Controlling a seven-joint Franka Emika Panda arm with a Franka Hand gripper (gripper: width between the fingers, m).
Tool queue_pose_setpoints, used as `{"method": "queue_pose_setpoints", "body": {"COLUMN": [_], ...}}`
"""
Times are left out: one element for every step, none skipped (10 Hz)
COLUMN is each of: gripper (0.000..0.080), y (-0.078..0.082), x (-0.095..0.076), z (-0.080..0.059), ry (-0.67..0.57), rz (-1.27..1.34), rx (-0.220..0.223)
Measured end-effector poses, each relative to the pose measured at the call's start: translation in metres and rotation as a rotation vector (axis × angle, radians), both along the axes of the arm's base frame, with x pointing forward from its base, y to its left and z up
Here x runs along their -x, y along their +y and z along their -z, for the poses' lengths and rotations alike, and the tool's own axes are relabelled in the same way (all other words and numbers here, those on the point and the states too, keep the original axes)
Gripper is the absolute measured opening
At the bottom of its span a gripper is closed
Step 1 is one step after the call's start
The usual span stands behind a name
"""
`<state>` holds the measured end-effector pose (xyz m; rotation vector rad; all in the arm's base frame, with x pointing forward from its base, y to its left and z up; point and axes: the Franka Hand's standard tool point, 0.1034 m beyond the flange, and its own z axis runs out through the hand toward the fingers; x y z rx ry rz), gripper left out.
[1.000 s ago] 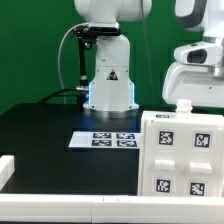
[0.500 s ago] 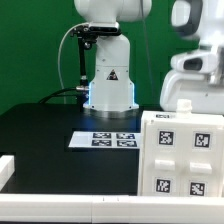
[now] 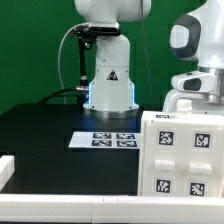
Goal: Assemble cabinet
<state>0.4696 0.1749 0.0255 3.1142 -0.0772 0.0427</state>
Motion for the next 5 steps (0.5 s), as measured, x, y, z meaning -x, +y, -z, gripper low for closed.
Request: {"method": "queue_pose_setpoints", "body": {"gripper": [0.0797, 0.0797, 0.0797, 0.0703, 0.0478], "y": [0.0004, 0.0005, 0.0005, 0.0005, 0.0006], "x": [-0.0013, -0.0015, -0.0017, -0.0019, -0.0022], "z": [-0.0002, -0.0006, -0.0007, -0.0008, -0.0011], "ry": [-0.005, -0.005, -0.006, -0.006, -0.007], "rz": [0.003, 0.002, 0.002, 0.002, 0.002], "rx": [-0.002, -0.002, -0.002, -0.002, -0.003]}}
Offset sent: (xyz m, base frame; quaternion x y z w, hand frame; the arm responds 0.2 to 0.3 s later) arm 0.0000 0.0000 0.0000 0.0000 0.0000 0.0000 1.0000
